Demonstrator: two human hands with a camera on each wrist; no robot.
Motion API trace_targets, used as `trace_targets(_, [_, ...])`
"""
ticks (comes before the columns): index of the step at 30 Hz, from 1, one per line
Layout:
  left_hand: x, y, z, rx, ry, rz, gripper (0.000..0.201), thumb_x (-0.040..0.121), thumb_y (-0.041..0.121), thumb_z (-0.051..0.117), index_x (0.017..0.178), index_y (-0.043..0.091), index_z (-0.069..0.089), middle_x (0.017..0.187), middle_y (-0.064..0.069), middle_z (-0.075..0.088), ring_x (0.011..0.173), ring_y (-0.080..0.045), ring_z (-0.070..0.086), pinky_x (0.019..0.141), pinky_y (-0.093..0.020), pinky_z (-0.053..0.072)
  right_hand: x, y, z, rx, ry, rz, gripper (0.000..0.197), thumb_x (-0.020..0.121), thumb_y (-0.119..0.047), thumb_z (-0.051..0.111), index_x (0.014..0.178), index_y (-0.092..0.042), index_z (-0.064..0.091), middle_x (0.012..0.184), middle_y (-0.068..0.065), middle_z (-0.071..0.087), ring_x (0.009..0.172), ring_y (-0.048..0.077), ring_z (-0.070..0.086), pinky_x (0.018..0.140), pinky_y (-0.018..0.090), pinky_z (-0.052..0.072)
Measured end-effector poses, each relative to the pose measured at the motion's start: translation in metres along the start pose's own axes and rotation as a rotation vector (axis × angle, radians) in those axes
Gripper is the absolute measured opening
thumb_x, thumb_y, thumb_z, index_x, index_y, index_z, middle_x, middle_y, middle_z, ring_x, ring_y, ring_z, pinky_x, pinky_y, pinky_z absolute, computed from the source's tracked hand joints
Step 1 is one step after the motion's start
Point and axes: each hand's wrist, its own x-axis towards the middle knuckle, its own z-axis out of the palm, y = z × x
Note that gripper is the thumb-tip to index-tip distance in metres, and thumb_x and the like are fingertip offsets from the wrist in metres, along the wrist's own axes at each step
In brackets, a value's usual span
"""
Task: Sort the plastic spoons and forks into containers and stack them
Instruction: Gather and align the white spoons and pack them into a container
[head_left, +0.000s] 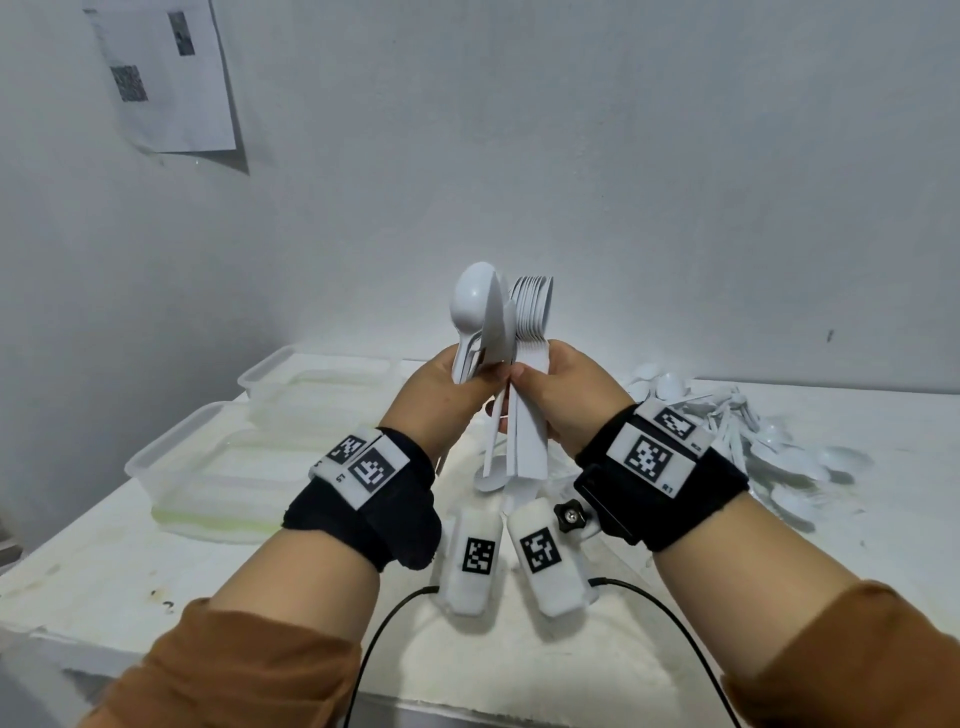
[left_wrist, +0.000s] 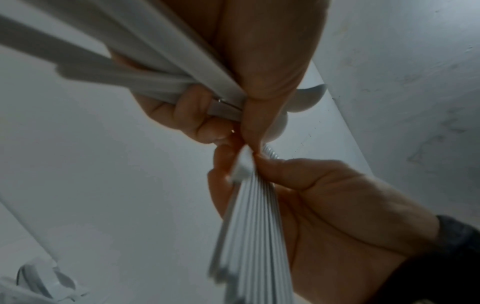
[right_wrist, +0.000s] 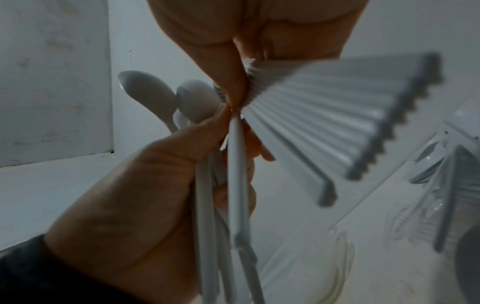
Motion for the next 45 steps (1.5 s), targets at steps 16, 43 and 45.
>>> trace_targets(16, [0.006,0.007,0.014,0.077,-0.044,0.005,0.029,0.075,0.046,0.065,0.088,0.02,0.059,0.073,0.005,0.063,0.056,-0.005,0.047,0.054,-0.016,0.038,-0.003,0.008,-0.023,0.265,-0.046,0.025,0.011,0.096,-0.005,0.044,0.087,-0.009,0.049,0.065,0.008,0.05,0.053,0.019,0.049,0.056,0.032,0.046])
trace_targets(43, [0.012,0.002,0.031,-0.239,0.061,-0.007,0.019,0.092,0.03,0.054,0.081,0.014,0.055,0.067,0.006,0.059,0.058,-0.006,0.054,0.058,-0.02,0.046,-0.011,0.017,-0.035,0.417,-0.132,-0.087,0.007,0.097,-0.006,0.045,0.093,-0.01,0.05,0.074,0.008,0.055,0.057,0.018,0.058,0.058,0.033,0.053])
trace_targets(45, [0.013,0.001,0.026,-0.232,0.04,-0.01,0.02,0.094,0.027,0.052,0.08,0.013,0.055,0.059,0.007,0.058,0.055,-0.008,0.052,0.057,-0.02,0.046,-0.008,0.017,-0.028,0.387,-0.134,-0.102,0.006,0.096,-0.008,0.047,0.091,-0.01,0.05,0.073,0.007,0.055,0.055,0.015,0.058,0.057,0.032,0.054])
